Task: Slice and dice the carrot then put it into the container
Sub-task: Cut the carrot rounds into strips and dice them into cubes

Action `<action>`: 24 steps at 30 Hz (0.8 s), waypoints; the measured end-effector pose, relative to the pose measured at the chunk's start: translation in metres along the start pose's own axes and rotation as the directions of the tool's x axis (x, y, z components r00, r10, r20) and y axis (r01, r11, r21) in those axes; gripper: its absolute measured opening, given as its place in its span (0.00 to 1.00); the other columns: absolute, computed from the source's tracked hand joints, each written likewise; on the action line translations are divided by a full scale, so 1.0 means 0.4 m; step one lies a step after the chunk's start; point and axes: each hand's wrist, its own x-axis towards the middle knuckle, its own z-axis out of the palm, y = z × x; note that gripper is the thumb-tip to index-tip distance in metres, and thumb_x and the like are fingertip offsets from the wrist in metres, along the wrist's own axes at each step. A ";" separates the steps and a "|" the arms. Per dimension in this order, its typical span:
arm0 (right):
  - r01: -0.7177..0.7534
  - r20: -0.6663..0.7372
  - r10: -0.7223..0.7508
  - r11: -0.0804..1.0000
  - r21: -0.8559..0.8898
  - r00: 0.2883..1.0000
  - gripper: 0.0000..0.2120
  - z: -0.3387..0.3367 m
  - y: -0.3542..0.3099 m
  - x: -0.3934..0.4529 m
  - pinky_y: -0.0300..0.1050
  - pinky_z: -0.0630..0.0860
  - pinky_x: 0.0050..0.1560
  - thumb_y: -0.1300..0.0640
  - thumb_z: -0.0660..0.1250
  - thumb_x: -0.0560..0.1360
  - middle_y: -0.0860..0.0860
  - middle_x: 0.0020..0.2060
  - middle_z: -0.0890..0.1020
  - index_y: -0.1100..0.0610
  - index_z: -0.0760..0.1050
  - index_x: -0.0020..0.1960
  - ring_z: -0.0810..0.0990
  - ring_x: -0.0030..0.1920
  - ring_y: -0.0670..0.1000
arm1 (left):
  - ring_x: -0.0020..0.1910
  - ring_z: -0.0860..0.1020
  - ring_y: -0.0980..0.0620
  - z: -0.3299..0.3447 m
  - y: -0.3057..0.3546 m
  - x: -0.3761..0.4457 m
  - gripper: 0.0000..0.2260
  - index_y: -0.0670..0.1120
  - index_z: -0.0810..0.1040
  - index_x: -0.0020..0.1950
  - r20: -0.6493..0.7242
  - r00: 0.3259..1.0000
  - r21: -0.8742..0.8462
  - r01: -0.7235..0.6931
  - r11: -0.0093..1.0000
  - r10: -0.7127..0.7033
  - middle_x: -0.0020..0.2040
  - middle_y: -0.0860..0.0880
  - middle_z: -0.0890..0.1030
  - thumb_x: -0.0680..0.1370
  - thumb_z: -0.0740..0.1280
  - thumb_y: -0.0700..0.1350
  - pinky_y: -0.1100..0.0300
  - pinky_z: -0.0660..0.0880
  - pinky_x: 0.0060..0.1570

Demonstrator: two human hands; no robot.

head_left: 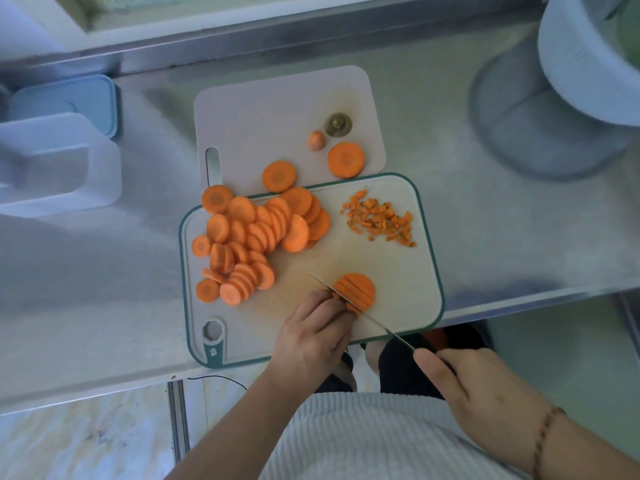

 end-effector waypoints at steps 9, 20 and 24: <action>-0.054 0.065 0.053 0.998 0.016 0.996 0.33 0.028 -0.020 0.031 0.42 0.69 0.33 0.27 0.39 0.68 0.49 0.23 0.70 0.52 0.65 0.29 0.68 0.26 0.47 | 0.55 0.79 0.45 0.006 -0.008 -0.013 0.08 0.36 0.85 0.51 -0.023 1.000 0.002 -0.001 1.000 0.001 0.50 0.43 0.84 0.78 0.67 0.30 0.59 0.76 0.61; -0.003 0.008 0.003 0.999 0.047 1.000 0.34 0.023 -0.012 0.006 0.39 0.65 0.29 0.26 0.40 0.71 0.45 0.23 0.72 0.53 0.64 0.28 0.69 0.26 0.47 | 0.51 0.81 0.42 -0.007 -0.013 -0.021 0.09 0.36 0.85 0.47 -0.031 1.000 -0.038 0.004 0.999 -0.005 0.49 0.44 0.84 0.73 0.69 0.25 0.53 0.79 0.51; -0.018 0.035 0.018 1.000 0.014 0.999 0.32 0.029 -0.011 -0.004 0.40 0.65 0.30 0.27 0.39 0.69 0.41 0.24 0.73 0.53 0.63 0.28 0.70 0.27 0.46 | 0.51 0.82 0.42 -0.003 -0.018 -0.029 0.07 0.36 0.85 0.46 -0.038 0.999 -0.050 0.002 0.999 -0.004 0.49 0.43 0.85 0.75 0.69 0.27 0.52 0.79 0.50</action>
